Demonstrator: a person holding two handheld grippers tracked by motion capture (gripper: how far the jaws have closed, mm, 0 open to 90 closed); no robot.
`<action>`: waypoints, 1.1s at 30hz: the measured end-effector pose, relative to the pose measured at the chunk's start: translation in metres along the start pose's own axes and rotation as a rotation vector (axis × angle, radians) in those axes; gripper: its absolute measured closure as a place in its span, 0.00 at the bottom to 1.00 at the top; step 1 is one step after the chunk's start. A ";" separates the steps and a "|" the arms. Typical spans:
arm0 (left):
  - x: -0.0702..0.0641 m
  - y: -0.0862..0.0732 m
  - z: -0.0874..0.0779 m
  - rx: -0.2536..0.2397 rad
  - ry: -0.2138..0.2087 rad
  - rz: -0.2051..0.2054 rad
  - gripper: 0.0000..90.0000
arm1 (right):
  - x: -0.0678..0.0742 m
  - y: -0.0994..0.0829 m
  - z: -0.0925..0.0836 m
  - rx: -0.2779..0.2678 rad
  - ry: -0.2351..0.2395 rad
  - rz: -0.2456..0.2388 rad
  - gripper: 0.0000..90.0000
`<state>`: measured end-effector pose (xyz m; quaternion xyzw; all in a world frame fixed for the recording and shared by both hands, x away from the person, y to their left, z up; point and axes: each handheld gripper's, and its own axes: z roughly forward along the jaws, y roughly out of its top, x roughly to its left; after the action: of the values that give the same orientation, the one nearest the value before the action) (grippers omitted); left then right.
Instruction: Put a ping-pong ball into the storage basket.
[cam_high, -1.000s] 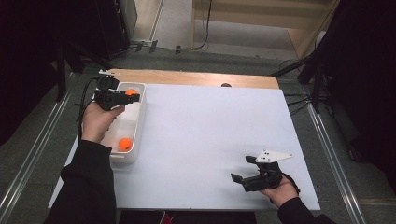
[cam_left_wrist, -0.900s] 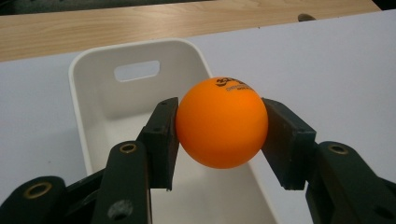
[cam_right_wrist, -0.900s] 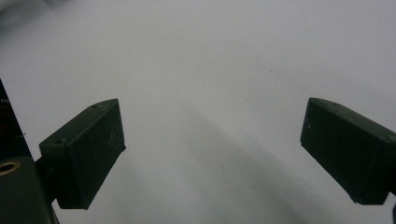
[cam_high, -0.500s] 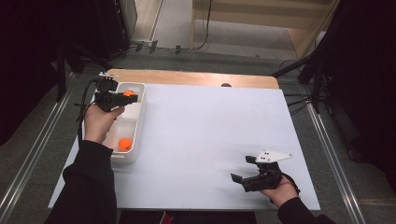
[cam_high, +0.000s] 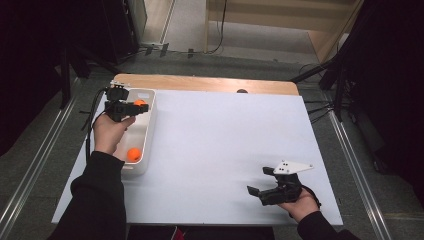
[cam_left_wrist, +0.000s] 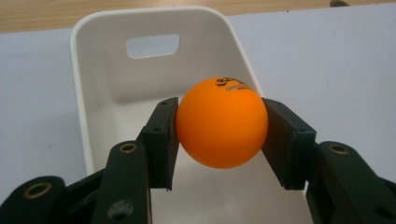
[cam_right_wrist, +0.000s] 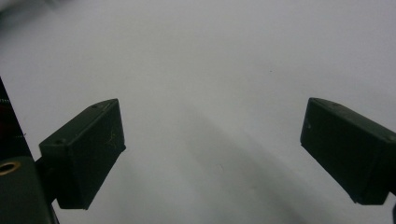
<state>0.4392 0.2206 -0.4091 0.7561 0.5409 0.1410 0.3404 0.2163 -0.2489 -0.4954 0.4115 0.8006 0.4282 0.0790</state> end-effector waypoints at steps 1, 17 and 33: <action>0.002 -0.001 0.002 0.006 -0.001 -0.006 0.56 | 0.000 0.000 0.000 0.000 0.000 0.000 0.06; 0.004 -0.004 0.008 0.024 0.022 -0.031 0.54 | 0.000 0.000 0.001 -0.001 0.005 -0.001 0.06; -0.006 0.007 -0.011 -0.006 -0.049 -0.005 0.33 | 0.000 0.000 0.001 -0.003 -0.001 -0.003 0.06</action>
<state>0.4354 0.2174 -0.3958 0.7569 0.5339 0.1231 0.3562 0.2171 -0.2488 -0.4956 0.4105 0.8005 0.4292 0.0807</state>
